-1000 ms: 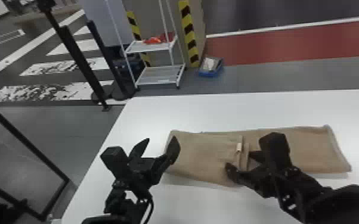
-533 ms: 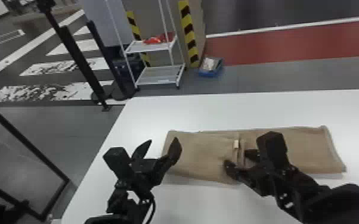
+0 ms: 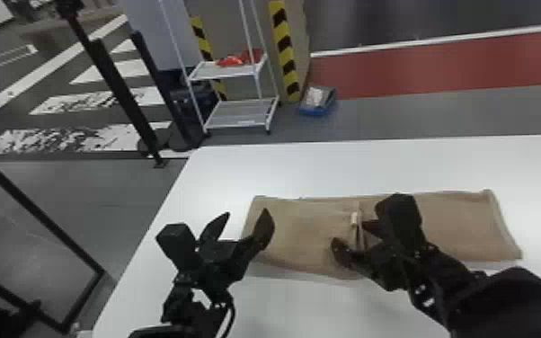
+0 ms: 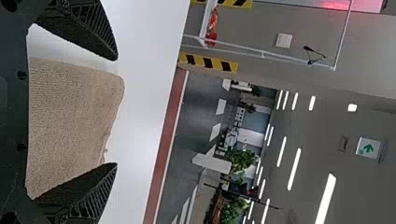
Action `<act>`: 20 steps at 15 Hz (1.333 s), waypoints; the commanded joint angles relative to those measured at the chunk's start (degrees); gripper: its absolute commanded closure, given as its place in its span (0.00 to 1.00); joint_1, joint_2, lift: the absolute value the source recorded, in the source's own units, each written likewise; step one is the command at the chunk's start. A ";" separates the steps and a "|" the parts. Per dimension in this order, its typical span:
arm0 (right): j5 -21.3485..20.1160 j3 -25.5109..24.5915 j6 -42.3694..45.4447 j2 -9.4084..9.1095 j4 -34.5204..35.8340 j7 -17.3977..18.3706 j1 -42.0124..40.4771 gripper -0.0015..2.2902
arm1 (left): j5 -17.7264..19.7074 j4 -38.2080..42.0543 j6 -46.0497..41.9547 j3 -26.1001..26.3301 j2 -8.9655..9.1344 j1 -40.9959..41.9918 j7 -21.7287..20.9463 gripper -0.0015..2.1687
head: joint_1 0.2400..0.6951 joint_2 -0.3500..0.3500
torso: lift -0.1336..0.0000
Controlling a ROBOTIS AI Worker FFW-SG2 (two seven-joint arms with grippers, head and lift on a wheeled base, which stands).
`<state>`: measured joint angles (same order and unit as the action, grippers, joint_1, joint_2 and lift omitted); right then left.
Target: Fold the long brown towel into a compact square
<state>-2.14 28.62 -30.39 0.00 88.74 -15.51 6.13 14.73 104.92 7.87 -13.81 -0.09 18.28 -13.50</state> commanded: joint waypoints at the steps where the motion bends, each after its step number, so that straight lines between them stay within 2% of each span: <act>1: -0.06 0.29 -0.51 -0.05 -0.58 -0.13 0.73 0.23 | 0.04 -0.42 0.00 0.01 0.24 -0.09 -0.04 0.03 | 1.00 1.00 | 0.06; 6: -0.32 0.91 -0.51 -0.05 -0.49 -0.22 0.82 0.45 | 0.21 -0.68 0.00 0.01 0.24 -0.09 -0.48 0.04 | 1.00 1.00 | 0.06; 8: -0.24 0.91 -0.86 -0.05 -0.49 -0.13 0.82 0.45 | 0.21 -0.95 0.00 -0.08 0.24 -0.09 -0.48 0.04 | 1.00 1.00 | 0.06; 9: -0.15 0.82 -1.03 -0.05 -0.32 -0.13 0.82 0.55 | 0.21 -1.12 -0.35 -0.08 0.24 -0.09 -0.57 0.04 | 1.00 1.00 | 0.06; 10: -0.15 0.73 -1.21 -0.05 -0.14 -0.13 0.82 0.58 | 0.21 -1.30 -0.53 -0.08 0.24 -0.09 -0.57 0.04 | 1.00 1.00 | 0.06; 14: 1.17 -0.59 -1.39 -0.05 4.52 -0.13 -0.59 0.58 | 0.39 -1.39 -0.53 -0.43 0.24 -0.09 -0.74 0.04 | 1.00 1.00 | 0.06; 16: 2.31 -2.43 -2.79 -0.05 10.40 -0.48 -2.26 0.58 | 0.48 -1.30 -0.53 -0.61 0.24 -0.09 -0.83 0.04 | 1.00 1.00 | 0.06; 18: 2.93 -5.95 -2.97 -0.05 13.83 -0.57 -4.28 0.58 | 0.74 -1.30 -0.70 -0.78 0.24 0.08 -0.83 0.04 | 1.00 1.00 | 0.06; 20: 4.07 -9.20 -2.97 -0.05 13.39 -0.66 -4.37 0.58 | 0.92 -1.30 -1.05 -0.87 0.18 0.08 -0.83 0.04 | 1.00 1.00 | 0.06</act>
<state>1.19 21.61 -33.38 0.00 102.13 -16.15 2.01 15.48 103.61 7.03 -14.63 -0.09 18.35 -14.33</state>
